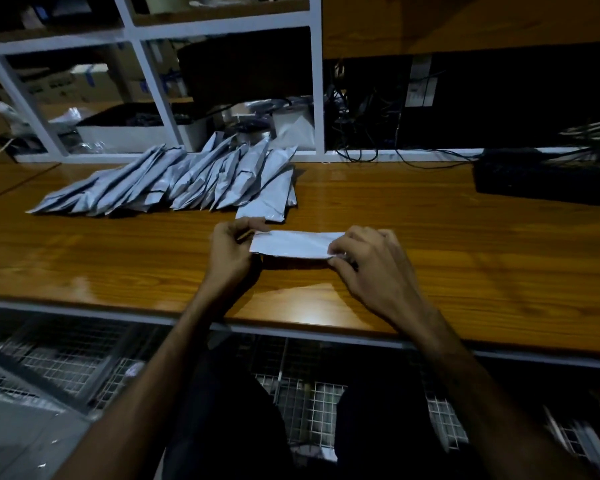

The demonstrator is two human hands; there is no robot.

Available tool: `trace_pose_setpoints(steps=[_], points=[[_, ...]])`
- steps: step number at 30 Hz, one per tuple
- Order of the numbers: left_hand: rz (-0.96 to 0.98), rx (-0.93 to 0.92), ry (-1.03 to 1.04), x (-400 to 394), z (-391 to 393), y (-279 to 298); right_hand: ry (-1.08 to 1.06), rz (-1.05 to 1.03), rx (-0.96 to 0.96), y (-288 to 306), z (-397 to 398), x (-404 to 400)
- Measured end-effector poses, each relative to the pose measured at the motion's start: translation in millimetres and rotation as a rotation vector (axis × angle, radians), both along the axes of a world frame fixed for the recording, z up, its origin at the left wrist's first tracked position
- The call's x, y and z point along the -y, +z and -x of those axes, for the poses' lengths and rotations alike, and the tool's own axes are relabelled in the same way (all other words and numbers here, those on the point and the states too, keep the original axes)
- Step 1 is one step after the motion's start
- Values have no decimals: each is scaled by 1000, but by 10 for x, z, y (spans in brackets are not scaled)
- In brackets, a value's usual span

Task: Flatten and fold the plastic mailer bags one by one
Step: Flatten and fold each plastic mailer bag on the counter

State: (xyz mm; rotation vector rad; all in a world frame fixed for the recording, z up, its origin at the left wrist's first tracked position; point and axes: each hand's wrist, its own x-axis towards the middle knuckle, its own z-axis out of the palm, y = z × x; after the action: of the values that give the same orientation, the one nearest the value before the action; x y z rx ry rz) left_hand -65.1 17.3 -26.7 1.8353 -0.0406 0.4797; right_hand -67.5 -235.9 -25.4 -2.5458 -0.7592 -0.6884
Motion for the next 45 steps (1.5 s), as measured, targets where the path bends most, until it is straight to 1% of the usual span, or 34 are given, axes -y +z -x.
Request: trace_pose_setpoints(steps=[1,5,6,7,8,10,11,12,14,16,18,21,27,30,33,45], points=[[-18,17,30,0,26,-2,5,12,6,-31,75,-29],[121,30,178,-4,176,-4,2,-2,-18,-99,254,-97],[125,52,208,12,241,9,-3,-1,-32,-107,267,-98],[68,83,226,44,317,21,-6,-1,-50,-112,280,-95],[-46,122,217,92,405,33,-10,-6,-69,-113,298,-94],[-383,176,136,210,550,-2,-36,-63,-83,-104,341,-107],[-524,173,80,285,592,-31,-63,-106,-85,-90,361,-132],[-627,147,31,363,604,-61,-99,-134,-88,-68,377,-174],[-721,86,-38,536,579,-85,-183,-117,-124,-40,370,-299],[-760,59,-71,650,523,-61,-231,-36,-207,-15,328,-434],[-795,35,-109,690,456,-14,-222,28,-277,-13,285,-527],[-865,-15,-154,651,376,-36,-215,56,-328,-44,260,-576],[-930,-99,-208,581,276,-128,-226,112,-352,-126,252,-588],[-965,-133,-195,574,276,-123,-226,163,-370,-126,237,-582],[-1003,-156,-192,554,268,-148,-222,169,-370,-153,217,-587],[-1019,-263,-124,562,291,-99,-289,186,-389,-138,224,-617]])
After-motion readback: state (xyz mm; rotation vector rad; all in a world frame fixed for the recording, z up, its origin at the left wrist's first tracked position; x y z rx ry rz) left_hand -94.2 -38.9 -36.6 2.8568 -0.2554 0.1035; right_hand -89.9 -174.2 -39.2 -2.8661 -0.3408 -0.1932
